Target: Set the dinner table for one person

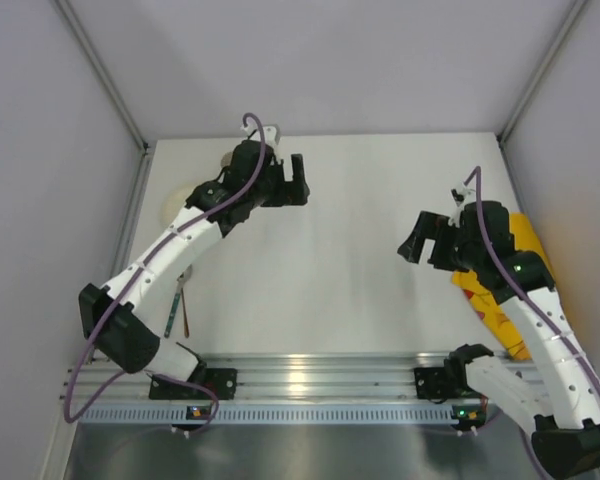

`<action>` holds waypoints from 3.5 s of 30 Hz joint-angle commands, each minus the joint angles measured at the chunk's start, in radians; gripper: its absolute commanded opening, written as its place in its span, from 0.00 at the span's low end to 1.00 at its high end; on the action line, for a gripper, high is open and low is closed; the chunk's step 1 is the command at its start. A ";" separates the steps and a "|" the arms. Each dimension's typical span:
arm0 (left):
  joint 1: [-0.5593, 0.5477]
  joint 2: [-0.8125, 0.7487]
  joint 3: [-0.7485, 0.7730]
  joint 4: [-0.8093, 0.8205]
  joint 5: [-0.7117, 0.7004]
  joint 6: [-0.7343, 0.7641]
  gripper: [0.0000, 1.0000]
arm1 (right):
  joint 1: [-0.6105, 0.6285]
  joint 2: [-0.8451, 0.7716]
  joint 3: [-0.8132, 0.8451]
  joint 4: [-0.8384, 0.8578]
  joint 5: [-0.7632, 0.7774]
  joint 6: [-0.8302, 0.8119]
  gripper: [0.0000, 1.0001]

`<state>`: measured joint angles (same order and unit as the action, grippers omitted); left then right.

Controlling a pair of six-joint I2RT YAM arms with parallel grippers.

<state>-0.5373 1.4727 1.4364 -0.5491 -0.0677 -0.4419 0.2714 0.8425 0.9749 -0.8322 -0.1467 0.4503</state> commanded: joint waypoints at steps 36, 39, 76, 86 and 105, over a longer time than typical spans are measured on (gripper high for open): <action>-0.138 0.009 -0.212 -0.012 0.183 -0.049 0.98 | -0.400 0.797 0.031 0.145 0.459 0.018 0.51; -0.138 -0.009 -0.241 0.014 0.203 -0.064 0.98 | -0.400 0.805 0.050 0.127 0.486 0.002 0.27; -0.458 1.130 0.734 0.365 0.528 -0.376 0.84 | -0.423 0.521 0.090 -0.153 0.342 -0.059 0.00; -0.481 1.224 0.772 0.380 0.549 -0.440 0.30 | -0.423 0.583 0.130 -0.157 0.323 -0.062 0.00; -0.100 0.672 0.469 -0.277 0.471 0.139 0.00 | -0.423 0.682 0.208 -0.128 0.233 -0.055 0.18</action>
<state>-0.7273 2.2734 1.8847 -0.5659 0.4625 -0.5346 -0.1402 1.5059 1.1679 -0.9874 0.1429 0.3992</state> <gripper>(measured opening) 0.016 0.125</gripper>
